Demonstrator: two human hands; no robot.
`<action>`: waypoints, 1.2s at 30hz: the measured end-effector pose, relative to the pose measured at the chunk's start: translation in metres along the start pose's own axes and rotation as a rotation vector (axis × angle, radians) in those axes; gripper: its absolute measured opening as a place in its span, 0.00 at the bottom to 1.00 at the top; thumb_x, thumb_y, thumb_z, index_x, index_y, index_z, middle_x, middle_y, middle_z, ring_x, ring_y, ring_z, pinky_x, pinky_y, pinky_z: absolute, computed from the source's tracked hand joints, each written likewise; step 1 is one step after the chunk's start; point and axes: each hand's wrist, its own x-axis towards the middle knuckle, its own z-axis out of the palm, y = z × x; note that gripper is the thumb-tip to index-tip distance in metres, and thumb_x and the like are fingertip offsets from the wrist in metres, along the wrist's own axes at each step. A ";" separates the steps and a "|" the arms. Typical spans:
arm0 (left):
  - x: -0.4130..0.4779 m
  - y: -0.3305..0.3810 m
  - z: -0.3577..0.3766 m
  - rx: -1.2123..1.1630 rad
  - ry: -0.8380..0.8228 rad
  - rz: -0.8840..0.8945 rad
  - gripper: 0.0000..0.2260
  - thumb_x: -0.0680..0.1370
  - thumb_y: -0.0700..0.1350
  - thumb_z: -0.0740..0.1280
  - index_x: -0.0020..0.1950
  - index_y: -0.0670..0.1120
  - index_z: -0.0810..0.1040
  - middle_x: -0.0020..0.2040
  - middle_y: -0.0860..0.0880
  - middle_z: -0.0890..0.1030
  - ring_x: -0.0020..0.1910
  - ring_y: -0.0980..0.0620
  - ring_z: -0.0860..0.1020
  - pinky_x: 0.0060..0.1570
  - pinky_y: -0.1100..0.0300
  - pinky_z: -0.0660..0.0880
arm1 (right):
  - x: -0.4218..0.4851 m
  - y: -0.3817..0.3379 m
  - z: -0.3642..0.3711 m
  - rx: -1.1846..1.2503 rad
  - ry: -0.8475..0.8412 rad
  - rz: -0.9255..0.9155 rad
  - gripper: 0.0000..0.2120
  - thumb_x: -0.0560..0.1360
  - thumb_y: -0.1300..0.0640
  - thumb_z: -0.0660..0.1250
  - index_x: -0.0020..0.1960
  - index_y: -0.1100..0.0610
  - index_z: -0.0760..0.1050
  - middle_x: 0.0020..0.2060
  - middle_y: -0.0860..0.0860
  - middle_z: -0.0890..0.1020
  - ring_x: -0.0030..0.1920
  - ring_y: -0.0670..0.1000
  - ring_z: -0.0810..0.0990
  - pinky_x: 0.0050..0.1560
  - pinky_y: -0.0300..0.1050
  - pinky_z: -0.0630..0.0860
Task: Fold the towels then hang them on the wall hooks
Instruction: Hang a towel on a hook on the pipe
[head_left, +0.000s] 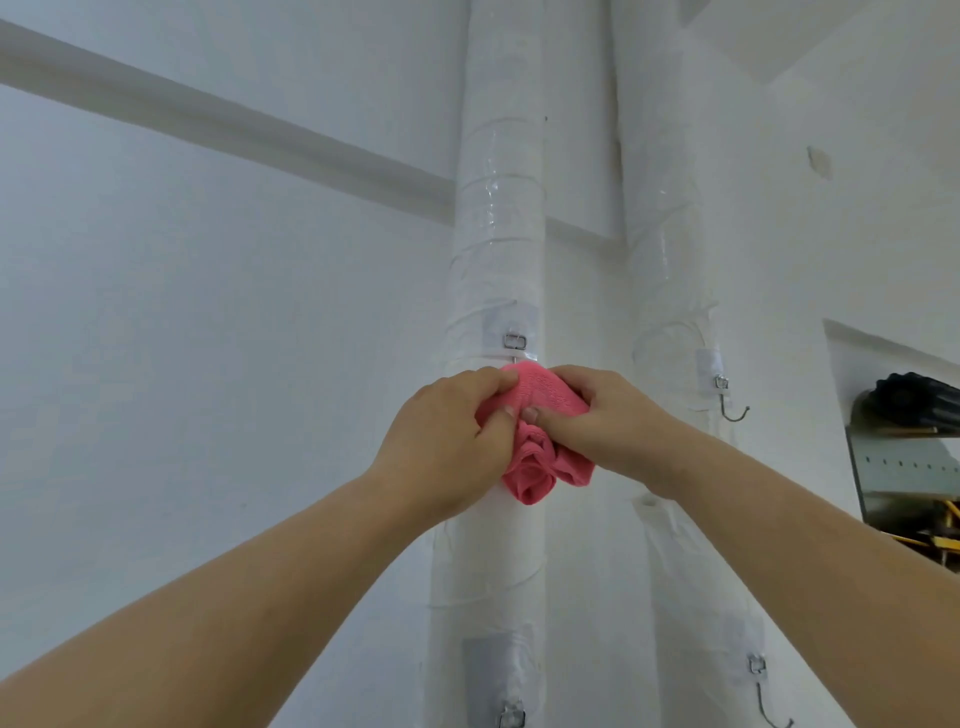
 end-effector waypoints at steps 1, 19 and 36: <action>-0.001 0.001 0.000 -0.016 -0.003 -0.015 0.17 0.82 0.46 0.62 0.71 0.53 0.77 0.44 0.60 0.79 0.46 0.55 0.78 0.50 0.61 0.74 | -0.002 -0.001 0.002 -0.006 0.010 0.004 0.14 0.78 0.52 0.72 0.63 0.48 0.79 0.49 0.46 0.86 0.48 0.47 0.86 0.43 0.37 0.80; 0.001 0.038 -0.039 0.067 -0.073 -0.003 0.14 0.81 0.50 0.63 0.67 0.53 0.78 0.59 0.54 0.82 0.56 0.52 0.79 0.58 0.52 0.78 | -0.011 -0.036 -0.016 -0.274 0.227 0.027 0.15 0.78 0.47 0.67 0.63 0.49 0.77 0.55 0.48 0.81 0.54 0.50 0.82 0.54 0.47 0.81; -0.095 0.020 -0.044 -0.041 -0.052 0.084 0.07 0.76 0.47 0.67 0.53 0.53 0.80 0.47 0.58 0.80 0.47 0.56 0.79 0.49 0.52 0.80 | -0.124 -0.079 0.033 -0.638 0.337 -0.078 0.06 0.77 0.47 0.65 0.45 0.48 0.77 0.38 0.44 0.80 0.42 0.49 0.79 0.44 0.46 0.76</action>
